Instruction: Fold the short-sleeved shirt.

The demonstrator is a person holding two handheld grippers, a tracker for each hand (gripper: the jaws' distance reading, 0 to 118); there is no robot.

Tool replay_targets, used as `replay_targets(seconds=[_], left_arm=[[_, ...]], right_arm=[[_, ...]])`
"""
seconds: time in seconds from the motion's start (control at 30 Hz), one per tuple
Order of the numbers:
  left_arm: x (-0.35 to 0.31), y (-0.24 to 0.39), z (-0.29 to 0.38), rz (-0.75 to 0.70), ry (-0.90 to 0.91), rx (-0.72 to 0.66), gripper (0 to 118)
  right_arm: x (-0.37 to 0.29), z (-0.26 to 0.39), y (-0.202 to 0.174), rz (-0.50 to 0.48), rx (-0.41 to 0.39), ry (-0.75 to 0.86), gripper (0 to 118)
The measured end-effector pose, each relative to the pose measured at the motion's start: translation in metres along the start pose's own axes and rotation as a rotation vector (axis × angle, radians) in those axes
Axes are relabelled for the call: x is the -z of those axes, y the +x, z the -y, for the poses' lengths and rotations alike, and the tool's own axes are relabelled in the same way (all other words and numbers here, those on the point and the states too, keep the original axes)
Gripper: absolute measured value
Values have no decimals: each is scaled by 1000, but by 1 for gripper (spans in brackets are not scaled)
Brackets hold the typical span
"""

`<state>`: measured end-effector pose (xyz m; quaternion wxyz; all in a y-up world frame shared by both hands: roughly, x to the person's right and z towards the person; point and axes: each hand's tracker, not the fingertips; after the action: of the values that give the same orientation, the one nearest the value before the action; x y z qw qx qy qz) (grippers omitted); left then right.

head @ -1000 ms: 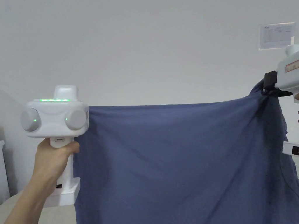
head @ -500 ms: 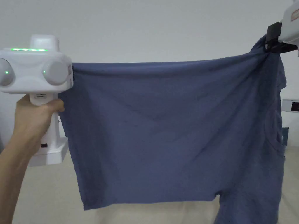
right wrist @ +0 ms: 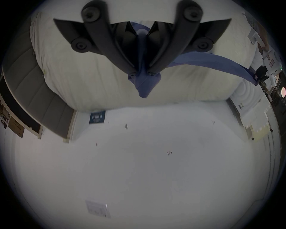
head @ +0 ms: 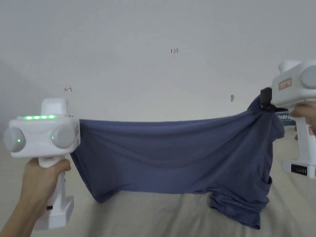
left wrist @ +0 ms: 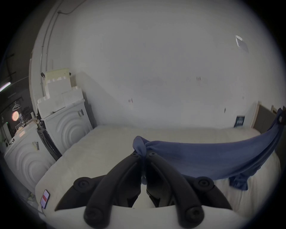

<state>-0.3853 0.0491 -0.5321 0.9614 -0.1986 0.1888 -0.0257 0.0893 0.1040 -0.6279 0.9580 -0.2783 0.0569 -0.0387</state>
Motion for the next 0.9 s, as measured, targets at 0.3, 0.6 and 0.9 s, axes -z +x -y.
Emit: replay_targets(seconds=[0.3,0.6,0.9], left_arm=[[-15,-10,109,23,-136,-54,3],[-85,-38,167,32,-186,-33,3],[-174,-62,215,56,-236,-42,3]], right_arm=[[4,97,16,-21,26,-116,9],[-60,183,31,-48,83,-168,9],[-155,257,51,-66,117,-189,9]])
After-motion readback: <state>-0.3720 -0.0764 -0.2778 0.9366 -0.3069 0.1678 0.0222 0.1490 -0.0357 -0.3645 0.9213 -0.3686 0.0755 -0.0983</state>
